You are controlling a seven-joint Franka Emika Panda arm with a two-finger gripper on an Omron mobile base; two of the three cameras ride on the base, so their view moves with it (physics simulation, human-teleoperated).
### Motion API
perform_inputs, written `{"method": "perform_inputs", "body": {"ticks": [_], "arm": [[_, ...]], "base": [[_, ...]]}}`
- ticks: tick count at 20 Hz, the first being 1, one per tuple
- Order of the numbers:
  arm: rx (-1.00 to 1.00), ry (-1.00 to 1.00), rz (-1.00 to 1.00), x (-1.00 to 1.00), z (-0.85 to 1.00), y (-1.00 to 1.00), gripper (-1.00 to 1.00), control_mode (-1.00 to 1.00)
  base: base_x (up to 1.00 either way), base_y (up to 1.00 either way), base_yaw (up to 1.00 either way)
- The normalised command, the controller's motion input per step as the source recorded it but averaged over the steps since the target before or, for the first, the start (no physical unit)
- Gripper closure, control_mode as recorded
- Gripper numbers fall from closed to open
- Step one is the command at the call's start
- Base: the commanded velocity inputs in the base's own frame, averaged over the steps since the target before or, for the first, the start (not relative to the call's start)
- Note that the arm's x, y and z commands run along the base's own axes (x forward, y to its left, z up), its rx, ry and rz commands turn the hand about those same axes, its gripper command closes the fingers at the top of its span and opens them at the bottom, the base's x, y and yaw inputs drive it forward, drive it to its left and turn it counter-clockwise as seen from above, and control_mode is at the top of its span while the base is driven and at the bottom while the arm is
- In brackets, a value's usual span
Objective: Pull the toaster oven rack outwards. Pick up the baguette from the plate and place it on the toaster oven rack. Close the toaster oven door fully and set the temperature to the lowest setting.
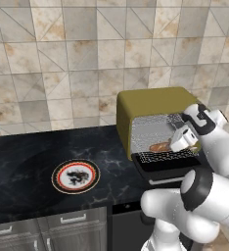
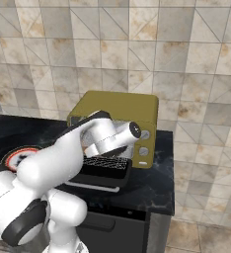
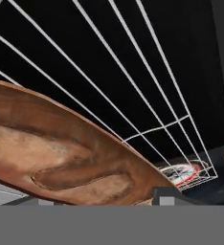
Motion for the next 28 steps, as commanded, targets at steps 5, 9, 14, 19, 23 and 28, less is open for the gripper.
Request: {"method": "perform_inputs", "body": {"ticks": [5,9,14,19,23,28], "arm": [[0.02,0.00,0.00,0.18,-0.04,0.00,1.00,-1.00],[0.00,0.00,0.00,0.29,0.00,0.00,1.00,-1.00],[0.00,0.00,0.00,0.31,-0.08,0.00,1.00,-1.00],[0.00,0.02,0.00,0.29,-0.22,0.00,1.00,-1.00],[0.00,0.02,0.00,0.19,-0.24,0.00,-1.00,-1.00],[0.00,0.00,0.00,-0.10,-0.04,0.00,-1.00,-1.00]], "base": [[0.00,0.00,0.00],[0.00,0.00,0.00],[0.00,0.00,0.00],[0.00,0.00,0.00],[0.00,0.00,0.00],[0.00,0.00,0.00]]}}
